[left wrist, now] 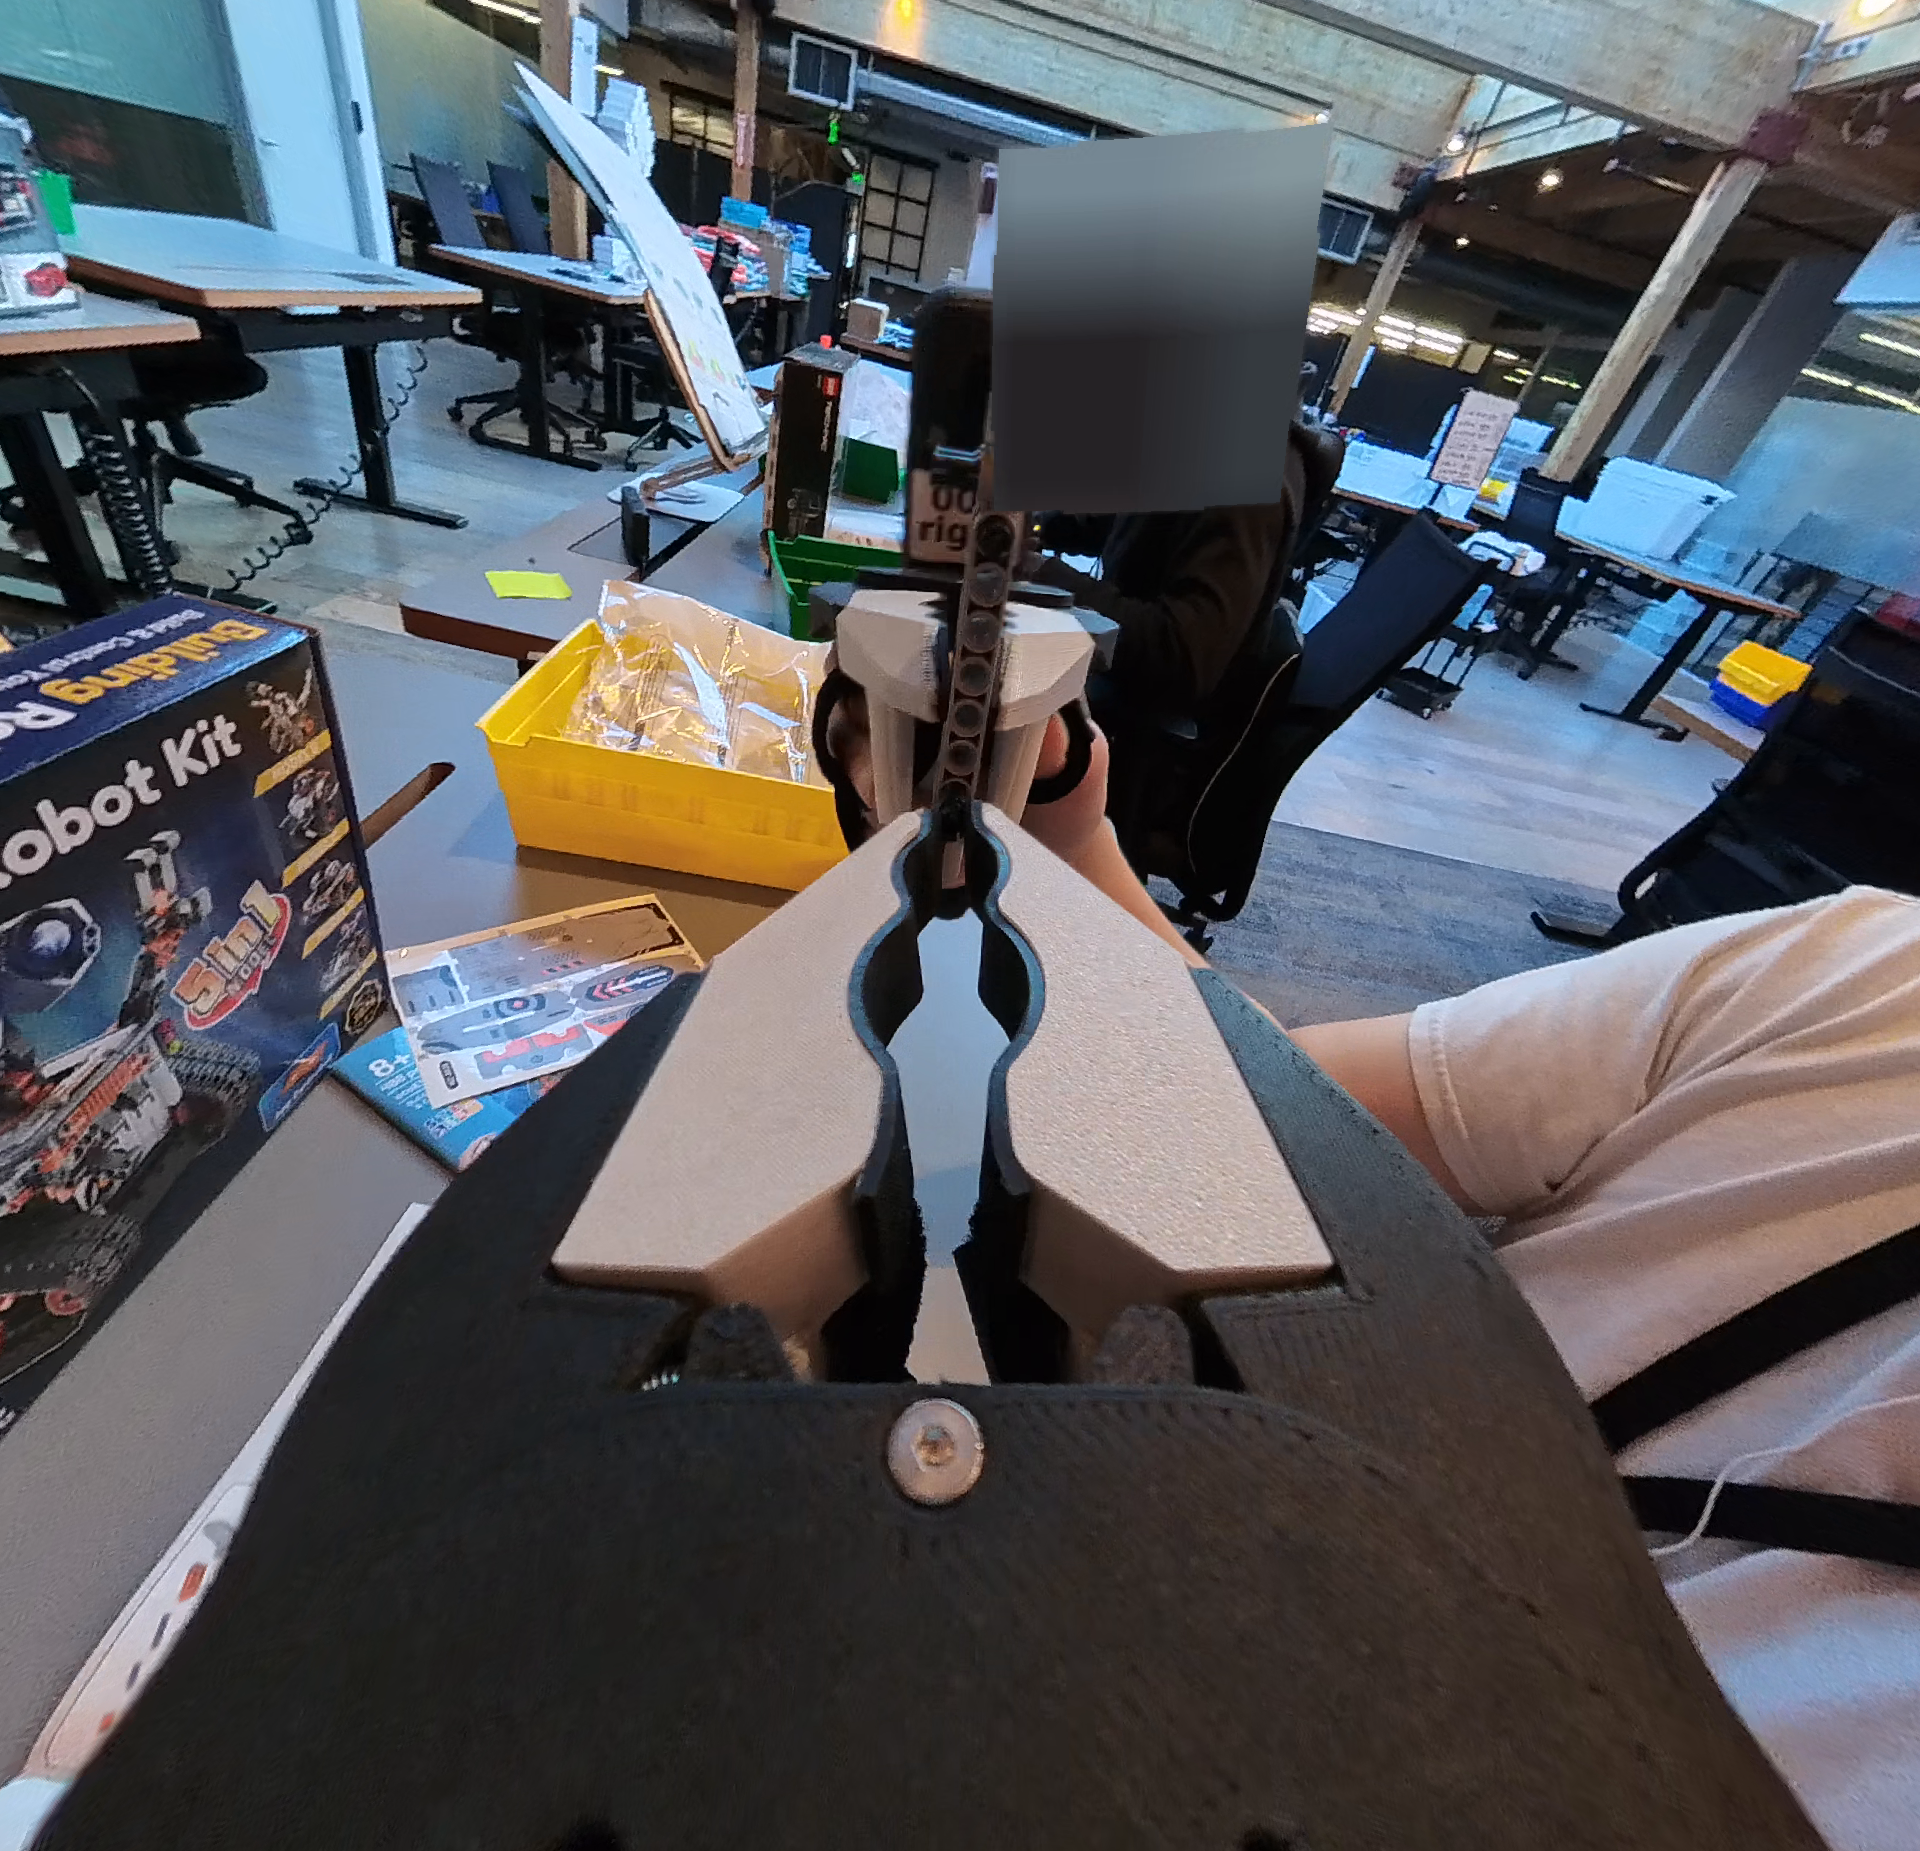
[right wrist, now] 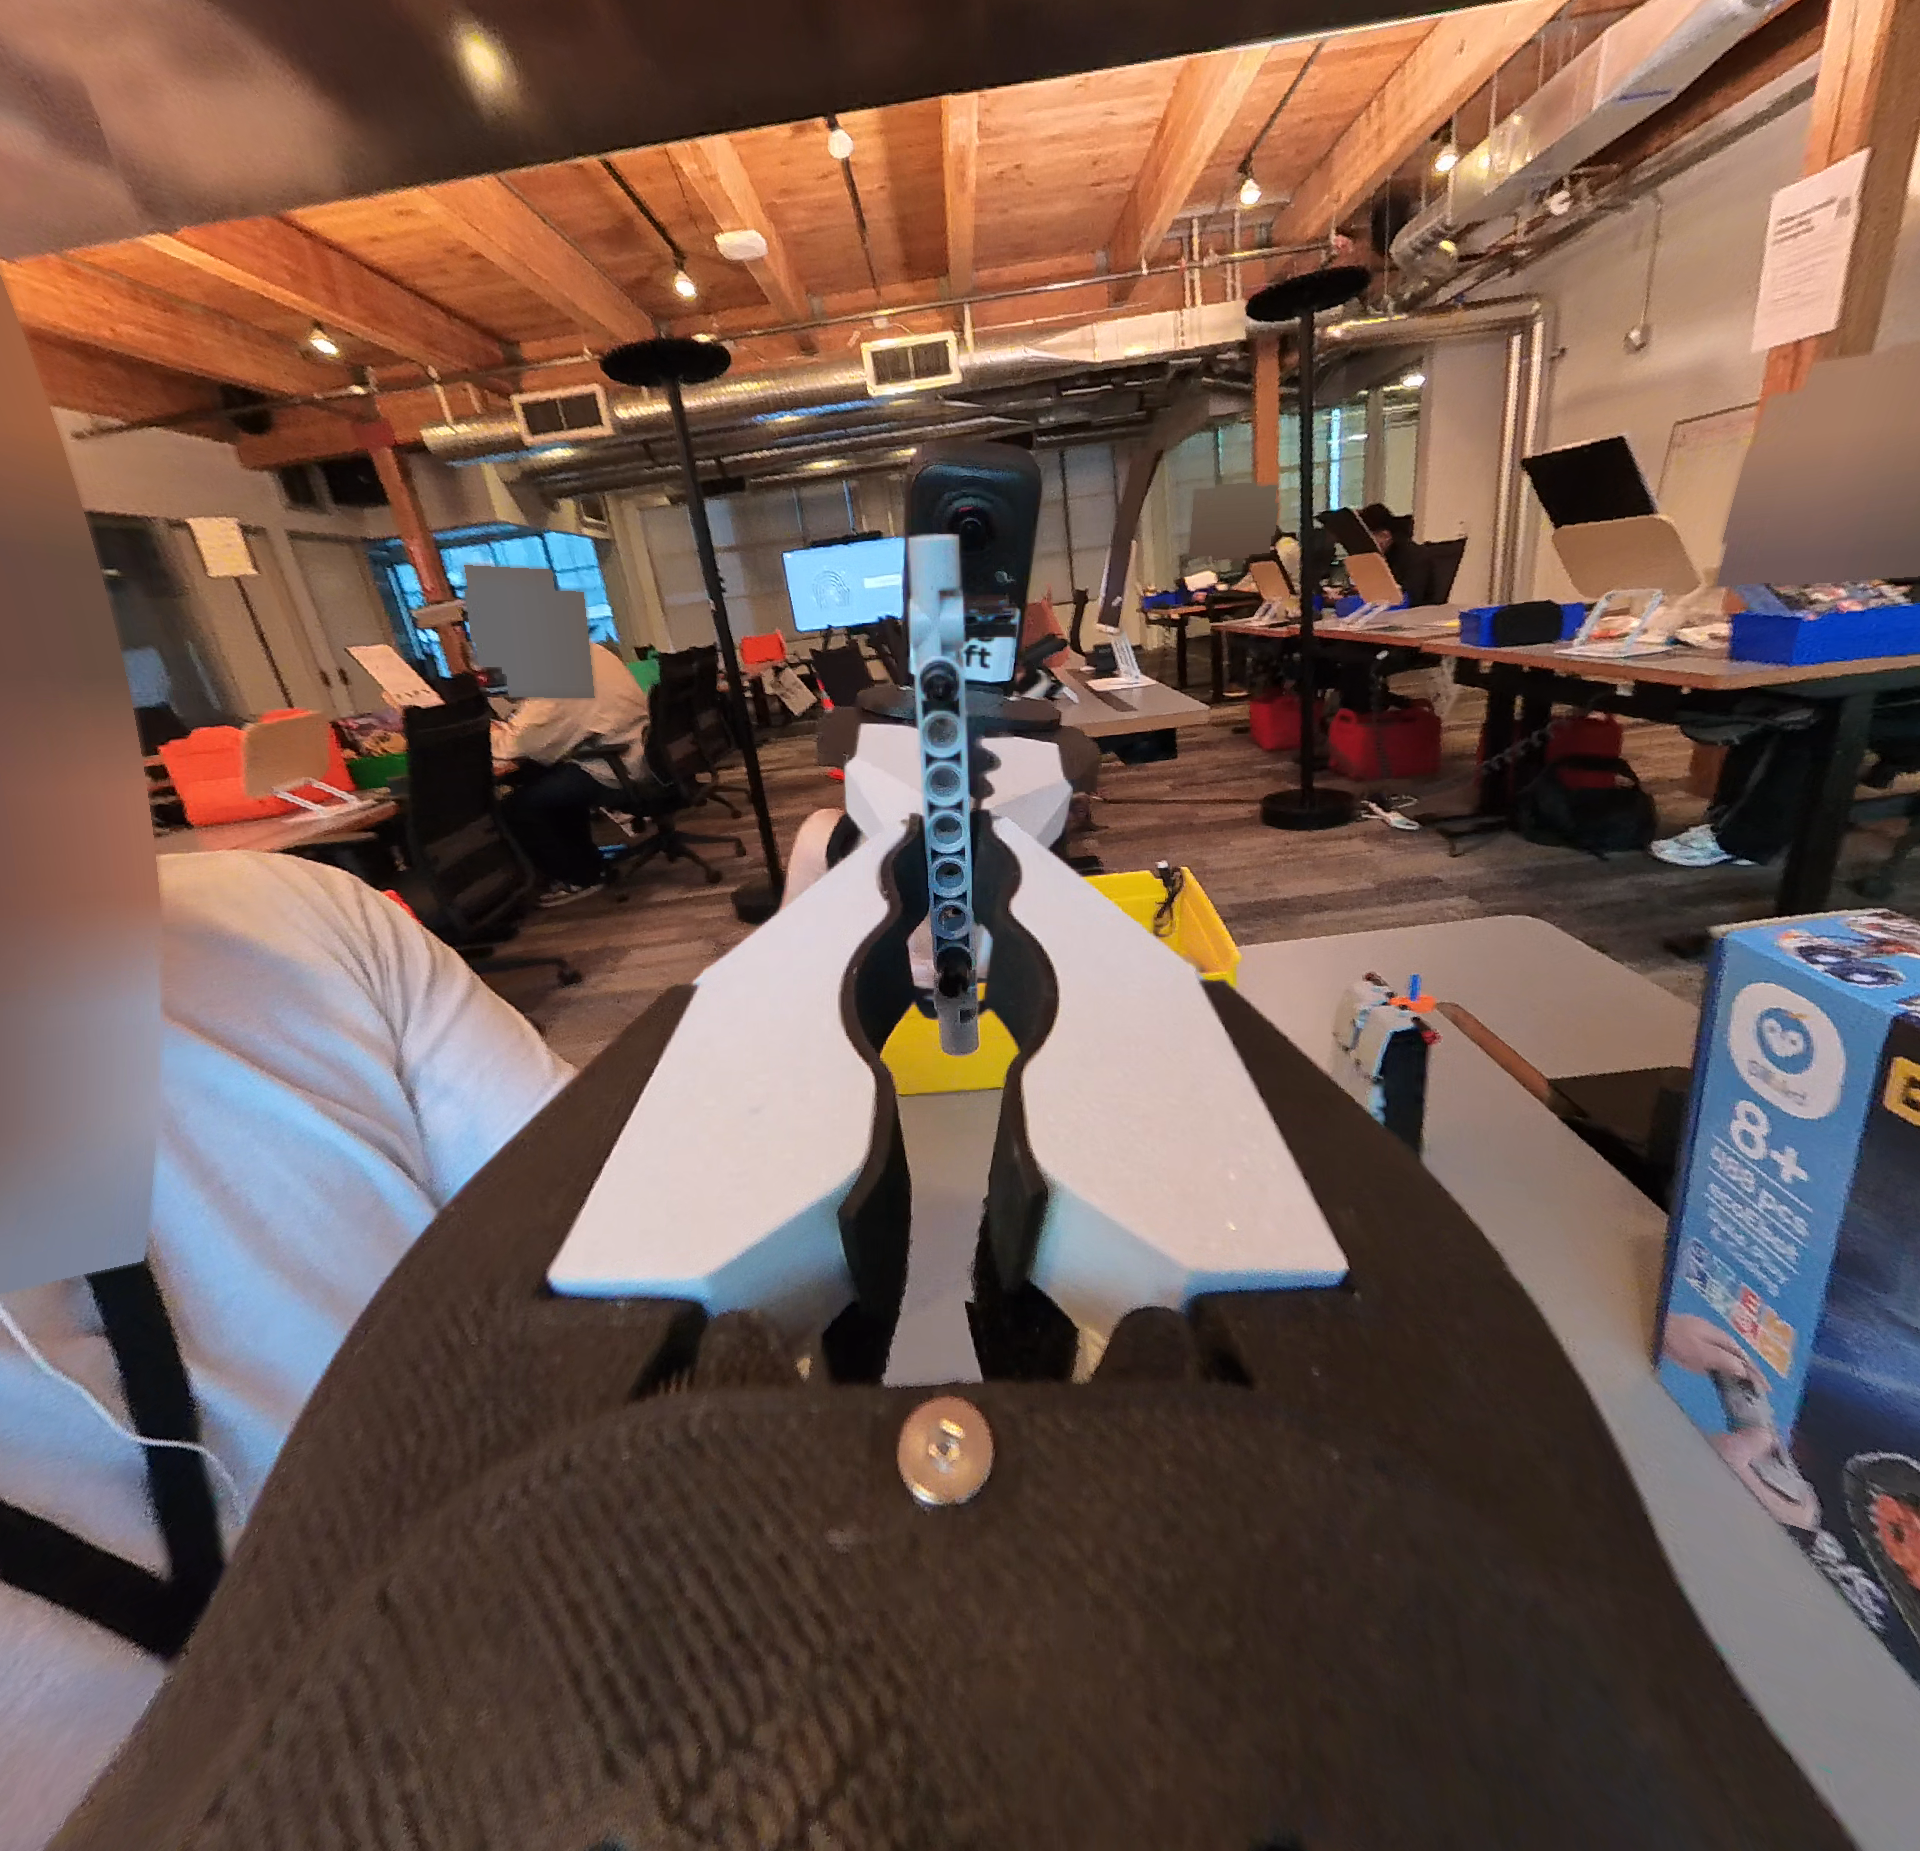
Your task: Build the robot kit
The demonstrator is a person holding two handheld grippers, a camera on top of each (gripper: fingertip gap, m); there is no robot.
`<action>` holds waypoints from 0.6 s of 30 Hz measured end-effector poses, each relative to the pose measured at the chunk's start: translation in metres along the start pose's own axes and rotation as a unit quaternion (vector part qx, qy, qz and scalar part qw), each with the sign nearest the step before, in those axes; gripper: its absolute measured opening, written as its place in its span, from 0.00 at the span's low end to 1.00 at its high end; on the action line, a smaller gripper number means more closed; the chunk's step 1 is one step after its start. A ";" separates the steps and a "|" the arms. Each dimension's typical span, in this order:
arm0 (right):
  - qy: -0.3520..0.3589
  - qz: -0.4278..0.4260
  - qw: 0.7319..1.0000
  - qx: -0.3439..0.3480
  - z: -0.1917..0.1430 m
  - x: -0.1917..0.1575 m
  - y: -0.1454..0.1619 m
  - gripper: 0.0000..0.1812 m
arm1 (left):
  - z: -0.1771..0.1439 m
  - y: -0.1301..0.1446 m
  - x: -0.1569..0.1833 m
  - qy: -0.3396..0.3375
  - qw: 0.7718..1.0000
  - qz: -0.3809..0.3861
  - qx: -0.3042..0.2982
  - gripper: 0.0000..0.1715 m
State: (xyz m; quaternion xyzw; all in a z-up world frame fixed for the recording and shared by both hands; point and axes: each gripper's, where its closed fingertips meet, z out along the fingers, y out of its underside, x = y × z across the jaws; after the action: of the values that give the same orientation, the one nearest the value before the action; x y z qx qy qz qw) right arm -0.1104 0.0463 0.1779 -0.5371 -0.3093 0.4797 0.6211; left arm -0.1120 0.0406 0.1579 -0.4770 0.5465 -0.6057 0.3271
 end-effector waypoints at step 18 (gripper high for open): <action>-0.006 0.049 0.999 0.019 -0.005 0.011 -0.001 0.03 | 0.009 0.000 0.003 -0.019 0.998 0.061 -0.013 0.01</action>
State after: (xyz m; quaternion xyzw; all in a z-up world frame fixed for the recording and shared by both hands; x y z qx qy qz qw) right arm -0.1021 0.0543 0.1763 -0.5373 -0.2770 0.5183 0.6049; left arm -0.1045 0.0346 0.1580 -0.4580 0.5759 -0.5686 0.3678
